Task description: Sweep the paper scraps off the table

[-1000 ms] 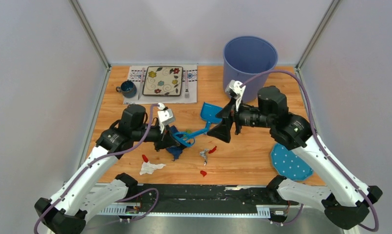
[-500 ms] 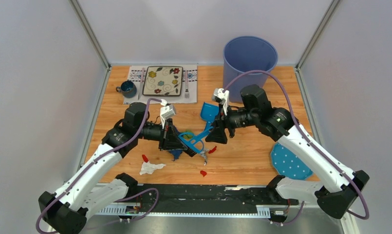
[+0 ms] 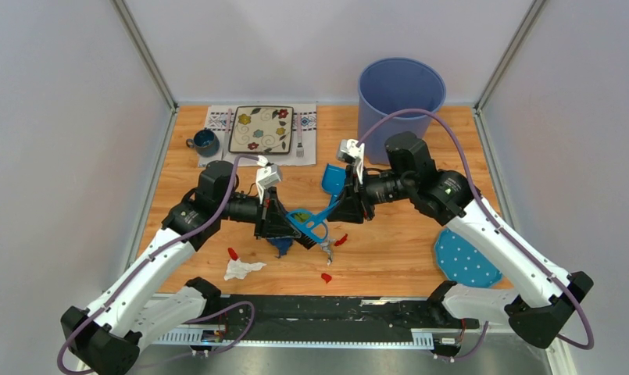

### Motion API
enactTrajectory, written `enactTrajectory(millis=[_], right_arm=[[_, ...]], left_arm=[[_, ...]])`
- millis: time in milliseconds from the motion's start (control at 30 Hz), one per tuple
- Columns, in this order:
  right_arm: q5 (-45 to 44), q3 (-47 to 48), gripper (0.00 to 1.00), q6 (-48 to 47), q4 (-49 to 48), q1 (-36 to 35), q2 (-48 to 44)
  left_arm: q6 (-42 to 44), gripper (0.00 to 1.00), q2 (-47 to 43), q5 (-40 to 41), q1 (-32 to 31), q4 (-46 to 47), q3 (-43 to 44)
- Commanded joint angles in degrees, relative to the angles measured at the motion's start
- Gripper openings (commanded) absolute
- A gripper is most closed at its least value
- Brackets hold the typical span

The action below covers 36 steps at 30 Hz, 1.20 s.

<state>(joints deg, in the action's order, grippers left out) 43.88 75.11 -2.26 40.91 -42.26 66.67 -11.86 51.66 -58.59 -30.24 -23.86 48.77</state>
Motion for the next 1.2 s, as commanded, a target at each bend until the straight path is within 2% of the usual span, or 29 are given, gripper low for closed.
enactTrajectory(millis=[0, 67, 167, 267, 333, 433, 467, 533, 633, 733, 767, 800, 833, 867, 900, 1033, 1167], right_arm=[[0.9, 3.1, 0.24, -0.7, -0.8, -0.5, 0.4], [0.9, 3.5, 0.22, -0.6, -1.1, -0.5, 0.5], [0.9, 4.2, 0.36, -0.9, -1.2, -0.5, 0.3], [1.0, 4.9, 0.35, -1.2, -0.5, -0.6, 0.6], [1.4, 5.0, 0.30, -1.2, -0.5, -0.6, 0.9], [0.9, 4.7, 0.15, -1.0, -0.6, -0.8, 1.1], [0.5, 4.3, 0.07, -1.0, -0.7, -0.8, 1.0], [0.3, 2.9, 0.00, -0.7, -1.3, -0.9, 0.5], [-0.3, 1.8, 0.00, -0.7, -1.4, -0.9, -0.6], [-4.8, 1.6, 0.00, -0.5, -0.3, -0.8, -1.4], [-8.4, 1.5, 0.00, -0.3, 0.0, -0.8, -1.5], [-10.7, 1.4, 0.00, 0.1, 0.5, -0.5, -1.7], [-13.0, 1.3, 0.00, 0.6, 0.7, -0.1, -1.7], [-17.4, 0.8, 0.00, 1.9, 0.8, 0.7, -1.7], [-19.7, 0.7, 0.00, 4.0, 1.5, 3.0, -1.4], [-31.3, 0.3, 0.00, 8.7, 4.4, 9.0, -0.2], [-49.1, -0.7, 0.00, 10.6, 7.3, 10.4, -0.5]], left_arm=[[1.1, 0.00, 0.2, -2.1, 0.2, 0.5, 3.7], [1.7, 0.00, 0.4, -2.6, 0.2, -0.3, 4.0], [1.6, 0.00, 0.4, -3.2, 0.2, -0.9, 3.8], [1.6, 0.00, 0.5, -3.2, 0.2, -0.8, 3.4], [1.7, 0.00, 0.5, -3.4, 0.2, -0.7, 3.6], [1.3, 0.00, 0.5, -3.6, 0.2, -0.1, 3.5], [1.3, 0.00, 0.6, -3.6, 0.2, 0.0, 3.5], [1.5, 0.00, 0.5, -3.5, 0.2, -0.3, 3.6], [1.4, 0.00, 0.5, -2.8, 0.1, -0.5, 3.7], [1.3, 0.00, 0.7, 0.5, 0.2, -0.9, 4.0], [1.6, 0.06, 0.8, 2.1, 0.2, -1.4, 4.5], [1.6, 0.24, 0.9, 4.2, 0.2, -1.8, 4.7], [2.1, 0.59, 1.1, 7.8, 0.2, -2.9, 5.2], [5.1, 0.77, 1.8, 9.0, 0.2, -3.8, 6.4], [7.1, 0.82, 2.3, 10.1, 0.2, -5.7, 7.2], [13.9, 0.83, 7.0, 22.9, 0.2, -10.9, 13.3], [21.2, 0.83, 19.1, 28.8, 0.2, -22.6, 25.4]])
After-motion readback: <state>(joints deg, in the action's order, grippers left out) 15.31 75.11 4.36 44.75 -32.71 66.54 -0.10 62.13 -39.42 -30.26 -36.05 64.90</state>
